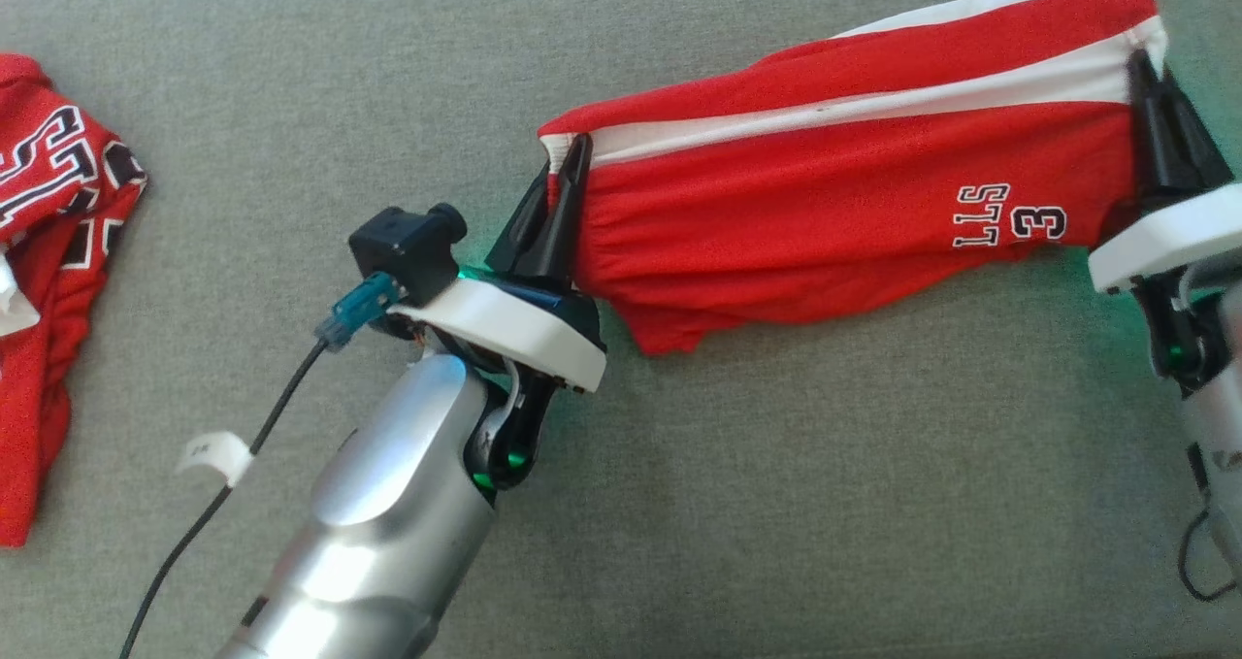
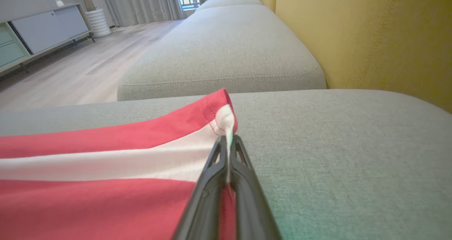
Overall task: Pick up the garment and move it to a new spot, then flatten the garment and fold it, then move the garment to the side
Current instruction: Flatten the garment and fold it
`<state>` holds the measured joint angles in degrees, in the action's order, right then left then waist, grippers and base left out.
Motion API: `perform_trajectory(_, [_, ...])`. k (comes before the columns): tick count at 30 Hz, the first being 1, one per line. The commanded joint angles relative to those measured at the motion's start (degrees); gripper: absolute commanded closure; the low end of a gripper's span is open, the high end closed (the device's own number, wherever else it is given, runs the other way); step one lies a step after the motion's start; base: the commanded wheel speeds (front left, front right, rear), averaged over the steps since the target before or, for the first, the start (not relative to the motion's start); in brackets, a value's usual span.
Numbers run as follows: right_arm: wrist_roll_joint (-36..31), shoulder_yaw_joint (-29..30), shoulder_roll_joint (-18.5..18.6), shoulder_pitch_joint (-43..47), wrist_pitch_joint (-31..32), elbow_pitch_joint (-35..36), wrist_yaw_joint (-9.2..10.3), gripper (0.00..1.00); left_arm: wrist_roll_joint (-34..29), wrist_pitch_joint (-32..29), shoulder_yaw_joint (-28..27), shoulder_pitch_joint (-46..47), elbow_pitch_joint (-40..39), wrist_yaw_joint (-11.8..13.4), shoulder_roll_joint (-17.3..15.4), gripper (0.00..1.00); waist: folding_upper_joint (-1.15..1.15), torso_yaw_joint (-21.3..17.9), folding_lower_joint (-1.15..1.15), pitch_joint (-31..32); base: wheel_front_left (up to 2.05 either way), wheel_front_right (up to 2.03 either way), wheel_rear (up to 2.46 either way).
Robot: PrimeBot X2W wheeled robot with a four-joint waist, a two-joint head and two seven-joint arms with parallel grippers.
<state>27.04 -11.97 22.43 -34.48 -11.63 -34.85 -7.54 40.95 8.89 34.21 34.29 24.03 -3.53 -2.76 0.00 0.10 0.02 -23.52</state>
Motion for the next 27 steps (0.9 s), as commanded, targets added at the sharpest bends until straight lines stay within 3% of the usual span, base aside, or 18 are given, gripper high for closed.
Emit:
perform_trajectory(1, [0.64,-1.61,1.44,-1.09,-0.78,-0.11,0.05,1.0,0.37,0.94,-0.94,1.8,-0.51,0.2,-0.22,1.0,0.0,0.18,-0.02,-0.29,0.0,0.0,0.0])
perform_trajectory(3, [1.39,-3.25,1.58,-2.51,-1.14,-2.52,0.05,0.98,0.52,1.55,-0.17,2.52,1.11,0.13,-0.18,1.0,0.0,0.36,-0.02,-0.48,0.0,0.0,0.0])
perform_trajectory(4, [1.8,-4.03,1.63,-3.12,-1.31,-3.63,0.05,0.87,0.78,1.83,0.15,2.77,1.82,0.04,-0.17,1.0,0.0,0.45,-0.02,-0.54,0.0,0.0,0.0])
perform_trajectory(5, [2.33,-4.66,1.63,-3.66,-1.52,-4.63,0.05,0.59,1.04,2.05,0.45,2.99,2.52,0.0,-0.15,1.0,0.0,0.53,-0.02,-0.58,0.0,0.0,0.0])
perform_trajectory(6, [2.82,-5.29,1.65,-4.16,-1.74,-5.51,0.05,0.38,1.21,2.33,0.81,3.24,3.11,-0.06,-0.15,0.87,0.0,0.6,-0.02,-0.6,0.0,0.0,0.0])
perform_trajectory(7, [3.25,-5.9,1.7,-4.6,-1.95,-6.32,0.05,0.0,1.49,2.58,1.16,3.43,3.62,-0.11,-0.14,0.56,0.0,0.63,-0.02,-0.61,0.0,0.0,0.0])
perform_trajectory(9, [4.3,-6.37,1.71,-5.34,-2.48,-7.63,0.05,0.0,2.02,3.02,1.9,3.79,4.59,-0.12,-0.13,0.01,0.0,0.78,-0.02,-0.49,0.0,0.0,0.0])
perform_trajectory(15, [7.05,-7.34,1.85,-4.05,-3.26,-8.1,0.05,0.0,0.87,5.14,3.22,3.43,6.75,1.3,-0.13,0.0,0.0,0.75,-0.02,2.32,0.0,0.0,0.0])
perform_trajectory(19, [9.16,-6.71,1.52,0.53,-3.34,-5.07,0.05,0.0,-3.81,6.01,2.04,0.45,5.29,4.65,-0.8,0.0,0.0,-0.02,-0.02,5.97,0.0,0.0,0.0])
perform_trajectory(22, [10.26,-6.67,0.65,6.82,-3.35,-1.89,0.05,0.0,-10.64,6.08,-2.61,-6.66,-2.49,8.67,-1.56,0.0,0.0,-0.84,-0.02,10.32,0.0,0.0,0.0])
perform_trajectory(27, [11.03,-6.01,-0.78,13.95,-3.36,0.27,0.05,0.0,-18.75,6.09,-6.85,-18.07,-12.0,12.27,-1.88,0.0,0.0,-0.84,-0.02,15.93,0.0,0.0,0.0])
